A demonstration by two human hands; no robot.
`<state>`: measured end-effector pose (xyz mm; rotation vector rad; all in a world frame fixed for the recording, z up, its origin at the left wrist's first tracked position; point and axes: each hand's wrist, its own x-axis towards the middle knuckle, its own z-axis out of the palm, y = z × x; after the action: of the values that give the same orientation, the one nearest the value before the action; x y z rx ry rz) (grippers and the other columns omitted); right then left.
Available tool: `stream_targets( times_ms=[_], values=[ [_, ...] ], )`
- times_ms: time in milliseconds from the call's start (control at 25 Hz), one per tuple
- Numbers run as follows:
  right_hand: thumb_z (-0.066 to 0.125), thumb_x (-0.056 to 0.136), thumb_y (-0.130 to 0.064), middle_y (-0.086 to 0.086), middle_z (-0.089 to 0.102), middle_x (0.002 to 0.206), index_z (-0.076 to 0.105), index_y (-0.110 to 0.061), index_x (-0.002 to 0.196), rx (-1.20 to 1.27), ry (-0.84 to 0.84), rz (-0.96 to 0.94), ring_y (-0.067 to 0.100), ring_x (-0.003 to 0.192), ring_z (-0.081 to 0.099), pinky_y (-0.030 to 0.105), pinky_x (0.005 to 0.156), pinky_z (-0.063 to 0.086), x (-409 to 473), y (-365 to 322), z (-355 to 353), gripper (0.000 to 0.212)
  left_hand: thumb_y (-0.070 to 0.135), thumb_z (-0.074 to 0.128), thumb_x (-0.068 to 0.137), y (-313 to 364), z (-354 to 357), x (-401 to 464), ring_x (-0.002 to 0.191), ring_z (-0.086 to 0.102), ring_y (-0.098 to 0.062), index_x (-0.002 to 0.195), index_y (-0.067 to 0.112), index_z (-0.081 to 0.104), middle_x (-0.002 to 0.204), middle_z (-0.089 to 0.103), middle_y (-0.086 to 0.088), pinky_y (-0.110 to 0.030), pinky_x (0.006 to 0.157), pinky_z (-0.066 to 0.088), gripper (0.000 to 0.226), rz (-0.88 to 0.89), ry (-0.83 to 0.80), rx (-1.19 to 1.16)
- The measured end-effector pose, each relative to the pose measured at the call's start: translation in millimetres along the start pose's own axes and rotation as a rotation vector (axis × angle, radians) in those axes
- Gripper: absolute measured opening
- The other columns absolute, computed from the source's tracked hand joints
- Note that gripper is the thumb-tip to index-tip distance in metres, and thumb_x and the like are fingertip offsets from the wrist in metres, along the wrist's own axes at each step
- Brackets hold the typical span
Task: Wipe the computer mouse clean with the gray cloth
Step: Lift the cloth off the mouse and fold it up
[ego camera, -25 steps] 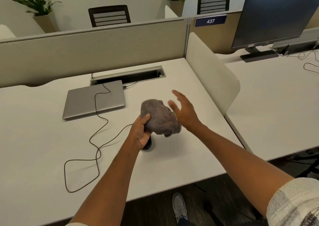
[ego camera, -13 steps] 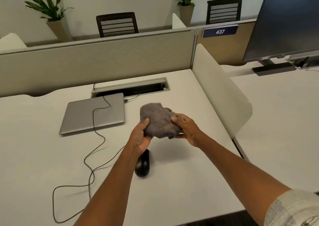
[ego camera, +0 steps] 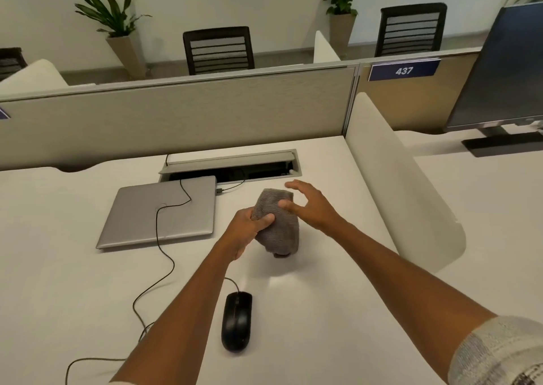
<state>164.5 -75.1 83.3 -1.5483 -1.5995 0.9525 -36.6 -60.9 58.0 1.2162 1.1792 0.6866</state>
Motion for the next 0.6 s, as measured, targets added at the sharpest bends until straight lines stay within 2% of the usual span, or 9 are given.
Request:
stream_targets(
  times_ms=[40,120,240,320,400,520,600],
  values=[
    [0.074,0.083,-0.043,0.002,0.055,0.139,0.058,-0.017,0.131,-0.019,-0.041,-0.019,0.017,0.128,0.048,0.027,0.099,0.038,9,-3,-3,0.056,0.031,0.070,0.089,4,1,5,0.105,0.066,-0.024,0.111,0.016,0.068,0.107,0.072,-0.005,-0.033,0.085,0.055,0.027,0.007,-0.031,0.021],
    [0.076,0.082,-0.039,0.005,0.067,0.116,0.066,-0.014,0.114,-0.060,-0.081,-0.042,0.022,0.107,0.062,0.029,0.086,0.049,20,-10,-9,0.042,0.035,0.070,0.088,13,1,13,0.104,0.066,-0.023,0.113,0.016,0.068,0.109,0.071,-0.005,-0.033,0.086,0.056,0.031,0.024,-0.080,0.075],
    [0.074,0.084,-0.039,0.001,0.067,0.089,0.063,-0.021,0.093,-0.185,-0.063,-0.122,0.018,0.082,0.062,0.033,0.073,0.052,33,-19,-19,0.023,0.040,0.070,0.088,27,-1,25,0.099,0.067,-0.018,0.104,0.025,0.070,0.103,0.073,-0.001,-0.029,0.081,0.055,0.022,0.067,-0.065,0.186],
    [0.073,0.084,-0.040,-0.003,0.067,0.085,0.062,-0.026,0.092,-0.306,-0.018,-0.184,0.014,0.078,0.061,0.029,0.069,0.051,39,-27,-24,0.019,0.042,0.069,0.089,34,-4,30,0.096,0.067,-0.015,0.099,0.030,0.069,0.098,0.073,0.002,-0.025,0.076,0.053,0.016,0.115,-0.034,0.249],
    [0.072,0.084,-0.039,-0.003,0.068,0.087,0.065,-0.026,0.095,-0.372,0.026,-0.190,0.014,0.079,0.061,0.028,0.069,0.050,45,-35,-28,0.019,0.043,0.069,0.088,41,-6,36,0.096,0.066,-0.015,0.100,0.030,0.068,0.098,0.071,0.002,-0.026,0.077,0.054,0.018,0.165,0.005,0.307],
    [0.073,0.084,-0.035,-0.004,0.068,0.083,0.069,-0.024,0.091,-0.343,0.079,-0.166,0.010,0.075,0.058,0.026,0.067,0.045,54,-45,-32,0.014,0.042,0.073,0.085,49,-11,40,0.096,0.067,-0.017,0.109,0.024,0.069,0.103,0.071,-0.001,-0.032,0.081,0.057,0.030,0.219,0.002,0.336],
    [0.072,0.085,-0.031,-0.003,0.068,0.081,0.068,-0.020,0.086,-0.294,0.095,-0.158,0.010,0.074,0.058,0.027,0.066,0.043,59,-53,-39,0.012,0.039,0.079,0.079,47,-21,39,0.096,0.070,-0.017,0.108,0.022,0.070,0.102,0.073,0.001,-0.027,0.077,0.058,0.035,0.181,-0.054,0.309]
  ],
)
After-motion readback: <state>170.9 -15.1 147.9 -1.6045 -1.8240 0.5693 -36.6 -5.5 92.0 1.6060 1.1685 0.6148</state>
